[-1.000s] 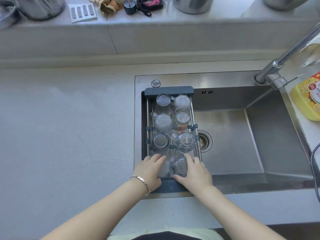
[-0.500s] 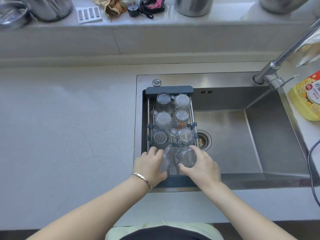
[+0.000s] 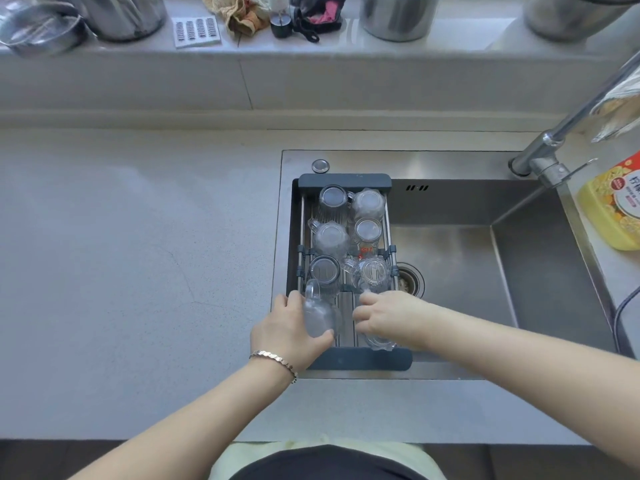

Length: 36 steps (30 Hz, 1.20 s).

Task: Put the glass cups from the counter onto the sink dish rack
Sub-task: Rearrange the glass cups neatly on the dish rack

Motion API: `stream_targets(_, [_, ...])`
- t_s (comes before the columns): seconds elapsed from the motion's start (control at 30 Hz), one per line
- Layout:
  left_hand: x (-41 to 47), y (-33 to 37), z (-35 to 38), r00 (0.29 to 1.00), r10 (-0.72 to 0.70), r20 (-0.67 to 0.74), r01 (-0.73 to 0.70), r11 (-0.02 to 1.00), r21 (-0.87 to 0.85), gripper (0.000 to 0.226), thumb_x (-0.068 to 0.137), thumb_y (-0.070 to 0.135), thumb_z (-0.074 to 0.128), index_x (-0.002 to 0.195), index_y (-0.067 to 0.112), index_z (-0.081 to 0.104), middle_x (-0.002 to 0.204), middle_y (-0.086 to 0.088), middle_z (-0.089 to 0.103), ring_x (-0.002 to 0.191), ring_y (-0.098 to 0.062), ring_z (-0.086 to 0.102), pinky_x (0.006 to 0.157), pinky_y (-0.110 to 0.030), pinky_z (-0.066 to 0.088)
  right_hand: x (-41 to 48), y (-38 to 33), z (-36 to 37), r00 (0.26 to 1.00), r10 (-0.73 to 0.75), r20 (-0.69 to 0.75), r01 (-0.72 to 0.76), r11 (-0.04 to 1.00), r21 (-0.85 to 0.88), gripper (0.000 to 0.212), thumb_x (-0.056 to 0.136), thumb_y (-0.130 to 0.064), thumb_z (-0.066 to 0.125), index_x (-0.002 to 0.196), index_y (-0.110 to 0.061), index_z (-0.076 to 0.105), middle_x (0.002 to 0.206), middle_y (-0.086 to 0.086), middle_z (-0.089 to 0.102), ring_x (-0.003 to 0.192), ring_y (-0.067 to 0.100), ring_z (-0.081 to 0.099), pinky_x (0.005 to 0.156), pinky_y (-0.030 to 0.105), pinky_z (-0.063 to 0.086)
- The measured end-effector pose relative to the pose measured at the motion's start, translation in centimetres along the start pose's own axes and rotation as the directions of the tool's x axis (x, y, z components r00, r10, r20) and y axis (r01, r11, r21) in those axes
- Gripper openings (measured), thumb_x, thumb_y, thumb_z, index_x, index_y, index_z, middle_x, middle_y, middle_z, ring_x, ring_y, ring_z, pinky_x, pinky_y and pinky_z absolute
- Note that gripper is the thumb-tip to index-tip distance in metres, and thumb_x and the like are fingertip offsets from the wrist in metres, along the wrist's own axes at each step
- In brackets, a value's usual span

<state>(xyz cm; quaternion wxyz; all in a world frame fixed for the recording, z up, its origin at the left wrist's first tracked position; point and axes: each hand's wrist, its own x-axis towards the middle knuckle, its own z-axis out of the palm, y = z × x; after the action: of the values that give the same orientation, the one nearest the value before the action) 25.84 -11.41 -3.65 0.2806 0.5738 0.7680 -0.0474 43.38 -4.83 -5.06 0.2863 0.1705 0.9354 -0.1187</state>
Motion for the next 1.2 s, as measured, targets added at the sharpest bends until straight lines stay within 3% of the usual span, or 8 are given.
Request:
stream_targets(0.27, [-0.2, 0.0, 0.3, 0.999, -0.048, 0.007, 0.048, 0.998, -0.035, 0.059, 0.075, 0.056, 0.059, 0.118, 0.019, 0.043, 0.120, -0.003, 0.050, 0.101, -0.026, 0.061, 0.078, -0.032, 0.049, 3.0, 1.2, 0.2, 0.970, -0.123, 0.212, 0.145, 0.985, -0.091, 0.038, 0.085, 0.002, 0.054, 0.121, -0.009, 0.052, 0.129, 0.008, 0.050, 0.123, 0.028, 0.038, 0.074, 0.037, 0.046])
stream_targets(0.43, [-0.2, -0.1, 0.4, 0.999, -0.053, 0.005, 0.053, 0.997, -0.051, 0.058, 0.076, 0.055, 0.060, 0.118, 0.019, 0.043, 0.120, -0.003, 0.049, 0.101, -0.027, 0.061, 0.077, -0.033, 0.049, 2.2, 1.5, 2.8, 0.990, -0.138, -0.041, 0.141, 0.988, 0.064, 0.040, 0.080, 0.007, 0.056, 0.118, -0.006, 0.056, 0.131, 0.014, 0.053, 0.127, 0.030, 0.044, 0.091, 0.045, 0.050])
stream_targets(0.53, [-0.2, -0.1, 0.5, 0.999, -0.047, -0.003, 0.047, 0.998, -0.043, 0.059, 0.075, 0.056, 0.060, 0.118, 0.019, 0.043, 0.120, -0.003, 0.050, 0.102, -0.027, 0.061, 0.078, -0.033, 0.049, 0.7, 0.3, 4.2, 0.911, 0.260, -0.321, -0.130, 0.918, 0.376, 0.061, 0.058, 0.006, 0.069, 0.115, -0.010, 0.059, 0.119, 0.013, 0.061, 0.112, 0.033, 0.056, 0.088, 0.042, 0.054])
stream_targets(0.6, [-0.2, -0.1, 0.6, 0.999, -0.052, -0.006, 0.051, 0.998, -0.045, 0.059, 0.075, 0.056, 0.060, 0.117, 0.019, 0.043, 0.120, -0.003, 0.050, 0.102, -0.027, 0.061, 0.079, -0.033, 0.050, 0.3, -1.3, 4.6, 0.771, 0.610, -0.182, -0.374, 0.666, 0.645, 0.065, 0.072, -0.018, 0.065, 0.132, -0.013, 0.042, 0.127, 0.010, 0.049, 0.120, 0.029, 0.045, 0.099, 0.039, 0.044])
stream_targets(0.7, [-0.2, 0.1, 0.6, 0.998, -0.060, -0.007, 0.060, 0.997, -0.051, 0.058, 0.075, 0.056, 0.060, 0.116, 0.018, 0.043, 0.120, -0.003, 0.050, 0.102, -0.028, 0.061, 0.079, -0.034, 0.050, 1.2, -2.9, 5.3, 0.661, 0.749, 0.043, -0.566, 0.460, 0.684, 0.078, 0.073, -0.049, 0.066, 0.136, -0.018, 0.032, 0.131, 0.007, 0.043, 0.126, 0.025, 0.041, 0.102, 0.037, 0.039])
stream_targets(0.87, [-0.3, 0.2, 0.5, 0.998, -0.058, 0.007, 0.058, 0.997, -0.057, 0.057, 0.075, 0.055, 0.060, 0.114, 0.017, 0.043, 0.119, -0.003, 0.050, 0.101, -0.028, 0.061, 0.079, -0.036, 0.050, 2.2, -3.1, 5.7, 0.589, 0.808, 0.000, -0.593, 0.432, 0.680, 0.075, 0.073, -0.043, 0.068, 0.136, -0.019, 0.035, 0.128, 0.007, 0.048, 0.123, 0.025, 0.046, 0.102, 0.035, 0.037])
stream_targets(1.1, [-0.3, 0.4, 0.2, 0.998, -0.062, 0.021, 0.063, 0.997, -0.051, 0.057, 0.076, 0.056, 0.059, 0.114, 0.017, 0.043, 0.120, -0.002, 0.049, 0.100, -0.027, 0.061, 0.077, -0.034, 0.050, 0.9, -1.8, 4.7, 0.698, 0.715, -0.037, -0.598, 0.610, 0.520, 0.080, 0.076, -0.035, 0.067, 0.142, -0.017, 0.026, 0.134, 0.006, 0.041, 0.127, 0.025, 0.036, 0.107, 0.035, 0.029])
stream_targets(1.2, [-0.3, 0.7, 0.0, 0.994, -0.106, 0.033, 0.109, 0.989, -0.102, 0.055, 0.074, 0.055, 0.060, 0.111, 0.017, 0.044, 0.118, -0.003, 0.050, 0.102, -0.028, 0.061, 0.079, -0.034, 0.047, 0.4, -3.4, 3.4, 0.681, 0.717, -0.151, -0.476, 0.590, 0.652, 0.089, 0.072, -0.035, 0.069, 0.144, -0.018, 0.020, 0.138, 0.005, 0.034, 0.129, 0.024, 0.031, 0.109, 0.033, 0.025])
